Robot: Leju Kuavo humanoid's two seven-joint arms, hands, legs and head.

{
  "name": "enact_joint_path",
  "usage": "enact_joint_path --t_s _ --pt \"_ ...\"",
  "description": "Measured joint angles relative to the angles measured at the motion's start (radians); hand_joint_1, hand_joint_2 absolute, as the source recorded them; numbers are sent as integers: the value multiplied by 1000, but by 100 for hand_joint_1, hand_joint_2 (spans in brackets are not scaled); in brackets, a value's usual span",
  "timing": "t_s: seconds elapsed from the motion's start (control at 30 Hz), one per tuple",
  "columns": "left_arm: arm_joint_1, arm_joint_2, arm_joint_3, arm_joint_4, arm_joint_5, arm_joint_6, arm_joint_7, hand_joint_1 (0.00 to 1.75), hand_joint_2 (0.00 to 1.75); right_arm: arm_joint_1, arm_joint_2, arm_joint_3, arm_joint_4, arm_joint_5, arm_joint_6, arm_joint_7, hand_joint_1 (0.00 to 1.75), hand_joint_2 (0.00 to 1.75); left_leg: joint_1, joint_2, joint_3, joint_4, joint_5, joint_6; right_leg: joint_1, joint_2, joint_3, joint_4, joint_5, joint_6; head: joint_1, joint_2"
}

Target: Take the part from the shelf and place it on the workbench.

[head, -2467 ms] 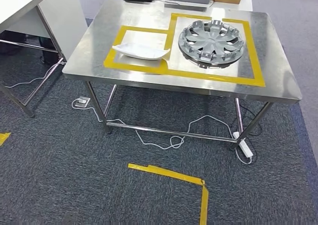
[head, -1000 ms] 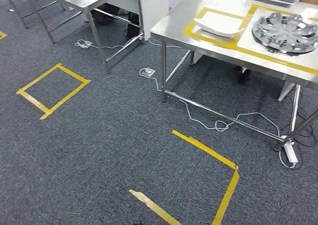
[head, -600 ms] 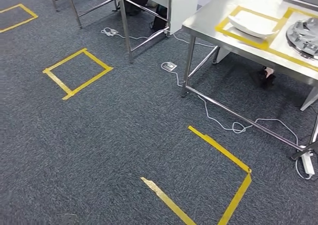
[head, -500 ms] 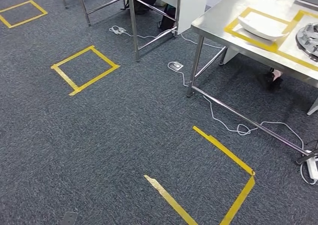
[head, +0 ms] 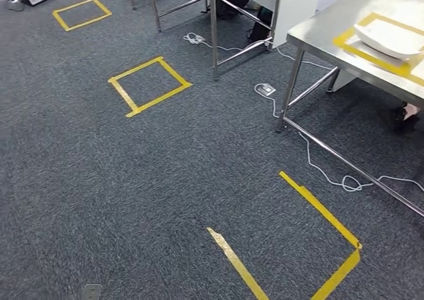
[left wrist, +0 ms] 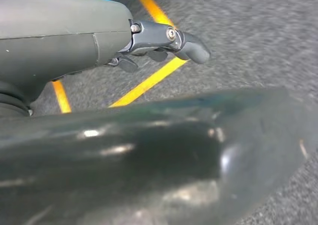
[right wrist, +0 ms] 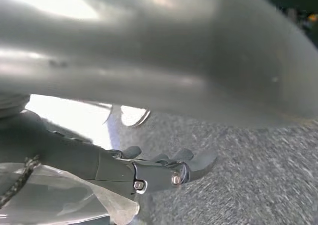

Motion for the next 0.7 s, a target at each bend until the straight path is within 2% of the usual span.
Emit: enact_joint_path --t_s 0.03,0.07,0.1,0.17,0.2,0.23,0.27,0.3,0.33,0.4,0.47,0.5,0.53,0.57,0.6,0.63,0.67,0.7 --pt "1 0 3 0 4 0 -1 0 0 -1 0 0 2 3 -2 0 0 0 1 2 -7 36 -10 -2 2 -15 -4 0 0 -1 0 0" --pt "2 -1 7 0 7 -1 -1 0 0 -2 -1 0 5 5 -3 0 0 0 2 5 5 31 1 -2 3 -29 -8 1 0 -1 0 0" --pt "4 -1 10 0 11 -2 -1 0 0 -4 -2 1 8 7 -5 0 0 0 2 9 34 -10 25 -1 3 -41 -9 1 0 -1 0 0" --pt "4 -1 17 0 16 -2 0 0 0 -10 -3 1 14 9 -7 0 0 0 -2 42 123 -151 74 7 7 -64 -5 2 -2 1 -1 0" --pt "2 -1 19 0 17 -3 0 0 0 -12 -4 2 17 10 -8 0 0 0 -5 59 155 -206 87 13 10 -74 -3 2 -2 4 1 0" --pt "2 -1 21 0 18 -3 0 0 0 -14 -4 2 19 10 -9 0 0 0 -9 71 173 -242 90 19 12 -83 1 2 -1 7 2 0" --pt "2 -1 22 0 18 -3 0 0 0 -16 -4 2 21 10 -9 0 0 0 -13 71 176 -254 89 25 13 -92 1 2 0 12 3 0" --pt "3 -2 24 0 18 -3 0 0 0 -18 -4 3 23 10 -10 0 0 0 -13 62 171 -257 92 32 13 -100 5 2 3 17 4 0" --pt "6 -2 25 0 19 -3 0 0 0 -21 -5 4 23 10 -10 2 0 0 -12 55 169 -262 96 38 12 -97 5 4 -1 22 3 0" --pt "6 -5 27 0 19 -3 0 0 0 -24 -7 6 25 10 -10 5 0 0 -8 37 165 -271 107 53 9 -51 -19 48 -36 32 8 0" --pt "4 -6 28 0 19 -3 0 0 0 -21 -10 6 28 10 -10 8 0 0 -7 16 158 -273 115 62 4 7 -81 175 -102 37 15 0" --pt "3 -6 28 0 19 -3 0 0 0 -18 -10 6 29 10 -10 8 0 0 -8 4 153 -273 117 64 3 19 -114 244 -126 39 16 0" --pt "4 -6 28 0 19 -3 0 0 0 -16 -11 6 30 10 -10 9 0 0 -9 -8 150 -271 119 65 2 24 -136 288 -133 39 16 0" --pt "5 -7 28 0 19 -3 0 0 0 -14 -12 6 31 10 -10 10 0 0 -10 -21 149 -269 120 65 2 27 -141 293 -120 39 16 0" --pt "6 -7 29 0 19 -3 0 0 0 -13 -12 6 31 10 -10 11 0 0 -11 -34 148 -267 121 64 2 30 -125 256 -89 38 16 0" --pt "6 -7 29 0 19 -3 0 0 0 -13 -12 6 31 10 -10 11 0 0 -11 -47 147 -264 121 63 1 40 -94 191 -48 36 16 0" --pt "5 -7 29 0 19 -3 0 0 0 -13 -13 6 31 10 -10 11 0 0 -12 -58 146 -260 120 60 0 59 -62 122 -19 34 16 0" --pt "4 -8 29 0 19 -3 0 0 0 -14 -14 7 31 10 -10 9 0 0 -13 -69 141 -254 120 56 -2 77 -34 63 -1 31 16 0"
